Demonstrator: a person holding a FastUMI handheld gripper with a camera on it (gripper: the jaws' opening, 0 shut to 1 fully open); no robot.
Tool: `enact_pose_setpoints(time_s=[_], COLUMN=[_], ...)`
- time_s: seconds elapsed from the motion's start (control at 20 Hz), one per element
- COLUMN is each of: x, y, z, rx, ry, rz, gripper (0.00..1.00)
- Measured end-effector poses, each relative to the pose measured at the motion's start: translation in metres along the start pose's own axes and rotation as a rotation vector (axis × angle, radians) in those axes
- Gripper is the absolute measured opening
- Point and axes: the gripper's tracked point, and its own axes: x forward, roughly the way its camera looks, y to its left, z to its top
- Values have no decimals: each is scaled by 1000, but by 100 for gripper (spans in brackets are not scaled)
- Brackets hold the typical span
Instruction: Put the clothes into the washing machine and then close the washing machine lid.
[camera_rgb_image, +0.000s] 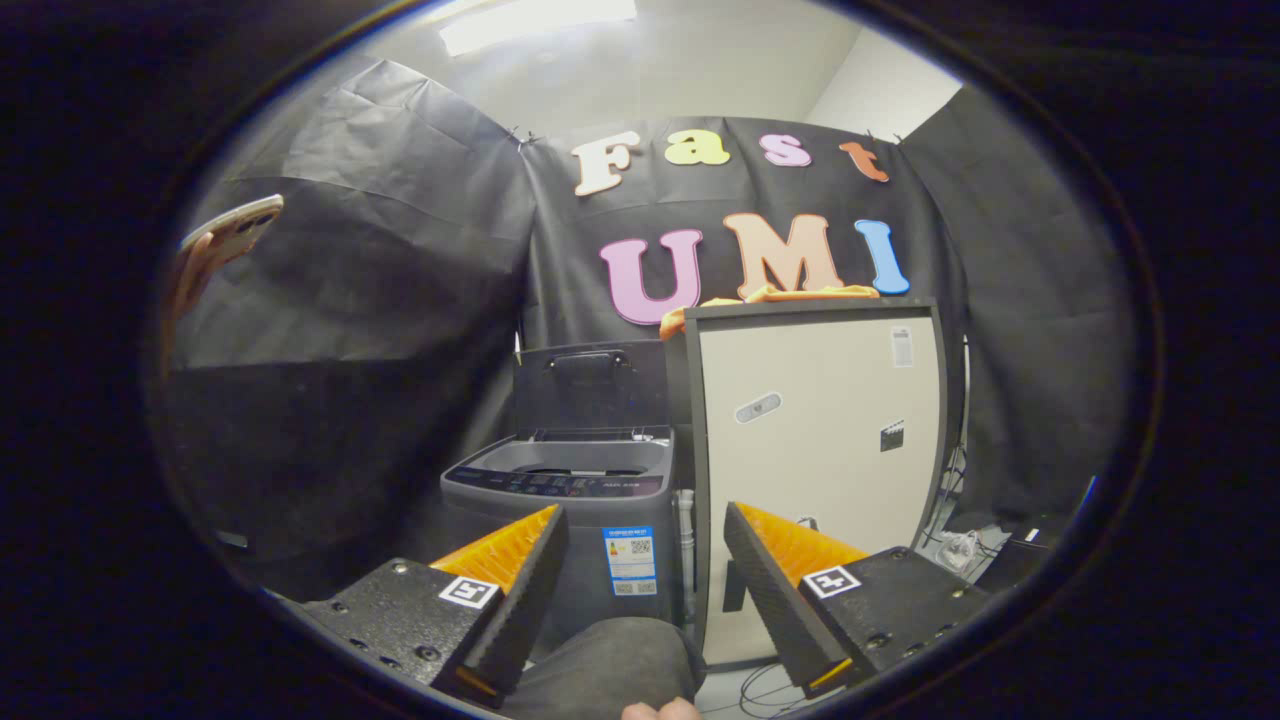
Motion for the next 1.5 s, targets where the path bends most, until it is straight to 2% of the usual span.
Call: enact_pose_setpoints(time_s=[0.75, 1.15, 1.5], x=[4, 32, 62], y=[7, 3, -9], z=[9, 43, 69], rx=[-7, -22, 22], ry=[-5, -33, -43], rz=[21, 32, 22], gripper=[95, 95, 95])
